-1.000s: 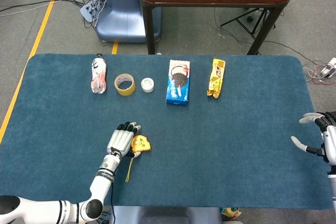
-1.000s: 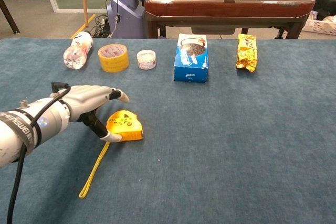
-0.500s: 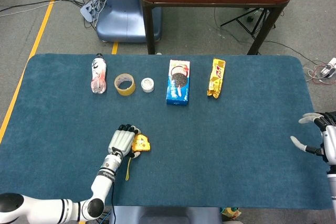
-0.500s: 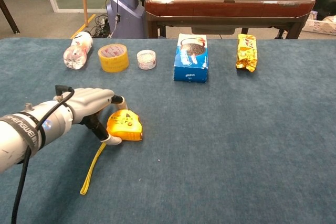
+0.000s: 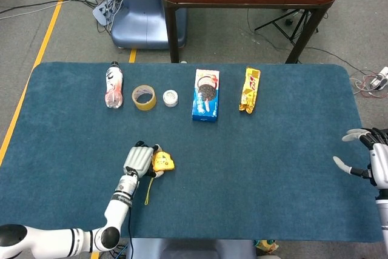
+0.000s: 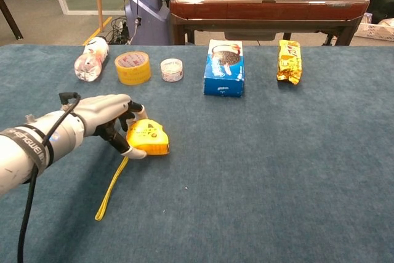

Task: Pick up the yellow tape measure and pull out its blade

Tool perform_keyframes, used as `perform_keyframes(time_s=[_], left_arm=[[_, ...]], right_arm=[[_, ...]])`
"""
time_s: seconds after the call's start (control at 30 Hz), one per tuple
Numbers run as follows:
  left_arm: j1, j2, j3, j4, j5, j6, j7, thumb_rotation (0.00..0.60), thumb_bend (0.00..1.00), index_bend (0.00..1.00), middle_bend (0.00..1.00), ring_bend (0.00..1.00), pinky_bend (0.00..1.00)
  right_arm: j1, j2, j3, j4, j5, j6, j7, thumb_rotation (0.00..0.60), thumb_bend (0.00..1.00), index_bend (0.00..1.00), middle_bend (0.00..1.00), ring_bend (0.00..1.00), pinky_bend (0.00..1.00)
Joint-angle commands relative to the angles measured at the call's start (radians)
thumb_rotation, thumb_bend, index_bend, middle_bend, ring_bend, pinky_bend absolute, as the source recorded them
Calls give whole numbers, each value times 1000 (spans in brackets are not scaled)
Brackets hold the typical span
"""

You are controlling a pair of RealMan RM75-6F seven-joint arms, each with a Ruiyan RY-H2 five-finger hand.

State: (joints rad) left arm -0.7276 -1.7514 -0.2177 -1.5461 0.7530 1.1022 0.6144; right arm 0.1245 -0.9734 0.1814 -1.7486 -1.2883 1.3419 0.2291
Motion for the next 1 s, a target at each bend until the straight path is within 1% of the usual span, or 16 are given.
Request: perform_keyframes(time_s=[0.03, 0.13, 0.27, 0.4, 0.57, 0.67, 0.87, 1.0], left_arm=[[36, 85, -60, -89, -18, -63, -144, 600, 197, 500, 485, 328, 147], [55, 151, -93, -154, -30, -93, -222, 600, 198, 501, 489, 331, 159], [75, 216, -125, -236, -28, -99, -298, 600, 197, 499, 493, 331, 169], [90, 267, -154, -313, -21, -102, -369, 600, 197, 494, 493, 331, 174], [94, 295, -177, -383, -11, -75, -424, 600, 197, 491, 493, 331, 174], [91, 299, -181, -416, -9, -53, -436, 600, 197, 488, 493, 331, 175], [81, 299, -183, -465, -16, -7, -443, 600, 197, 484, 493, 331, 181], [72, 296, -179, -481, -31, 21, -433, 600, 197, 484, 492, 331, 182]], right_arm=[[33, 0, 10, -17, -37, -18, -11, 600, 261, 409, 301, 176, 77], [83, -10, 19, -42, -84, -52, -31, 600, 261, 383, 292, 166, 77], [163, -42, 37, -84, -127, -114, -58, 600, 261, 307, 248, 132, 77], [250, -98, 62, -118, -131, -182, -94, 600, 261, 258, 214, 108, 77], [368, -169, 110, -159, -62, -285, -146, 600, 261, 212, 171, 77, 77], [433, -217, 138, -175, -22, -320, -194, 600, 261, 201, 161, 69, 77], [544, -307, 186, -193, 78, -350, -306, 600, 261, 201, 161, 69, 77], [602, -359, 201, -200, 142, -348, -382, 600, 261, 201, 161, 69, 77]])
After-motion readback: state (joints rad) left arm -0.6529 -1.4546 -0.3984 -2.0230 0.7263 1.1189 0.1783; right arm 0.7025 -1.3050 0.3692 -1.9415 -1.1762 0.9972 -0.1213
